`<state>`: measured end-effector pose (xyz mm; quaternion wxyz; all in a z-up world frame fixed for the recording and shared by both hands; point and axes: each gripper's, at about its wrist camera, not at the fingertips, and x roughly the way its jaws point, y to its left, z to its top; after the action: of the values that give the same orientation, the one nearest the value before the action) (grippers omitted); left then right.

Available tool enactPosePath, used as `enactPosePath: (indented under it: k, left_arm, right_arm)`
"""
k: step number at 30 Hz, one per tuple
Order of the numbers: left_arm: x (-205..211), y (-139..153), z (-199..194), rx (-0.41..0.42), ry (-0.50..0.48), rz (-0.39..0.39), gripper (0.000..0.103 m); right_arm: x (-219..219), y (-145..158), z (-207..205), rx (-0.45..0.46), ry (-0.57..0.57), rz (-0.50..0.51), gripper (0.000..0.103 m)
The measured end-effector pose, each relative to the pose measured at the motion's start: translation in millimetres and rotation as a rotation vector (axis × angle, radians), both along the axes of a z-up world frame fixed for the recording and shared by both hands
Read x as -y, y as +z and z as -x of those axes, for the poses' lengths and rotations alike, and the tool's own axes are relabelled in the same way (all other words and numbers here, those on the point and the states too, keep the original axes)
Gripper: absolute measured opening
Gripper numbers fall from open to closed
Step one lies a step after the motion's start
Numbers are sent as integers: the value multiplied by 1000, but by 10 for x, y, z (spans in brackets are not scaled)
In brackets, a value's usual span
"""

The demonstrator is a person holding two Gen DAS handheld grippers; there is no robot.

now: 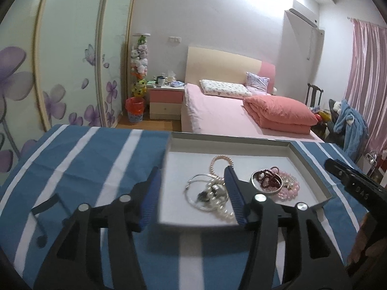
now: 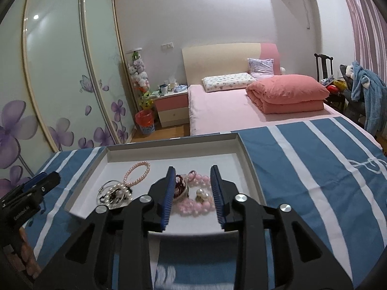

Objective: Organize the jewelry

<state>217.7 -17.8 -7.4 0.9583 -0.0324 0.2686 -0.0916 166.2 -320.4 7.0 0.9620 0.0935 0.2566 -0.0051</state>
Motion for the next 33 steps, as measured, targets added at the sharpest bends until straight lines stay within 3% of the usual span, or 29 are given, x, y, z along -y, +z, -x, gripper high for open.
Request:
enactPosePath:
  k: [5,9,10,13,27,33]
  left_arm:
    - [-265,143,401,30,29,26,75]
    - [-406,239,737,69,37,31,90]
    - [-435,260,833,79,37,33,91]
    - [-466,297,1038,96,22,42,96]
    - [-288,306,1613,205,62,-53,99]
    - [-226,269,1687,215,50,-46,99]
  right_arm:
    - [-106,121,368,23,32,18,56]
    - [-233,204,678,54,66,31,82]
    - [-258,216,731,61,69,33,90]
    - [-347,268,892,78,82,52,100]
    - [-476,194,1317,125,56,91,101]
    - [-490,166,1446,165,37,119,101]
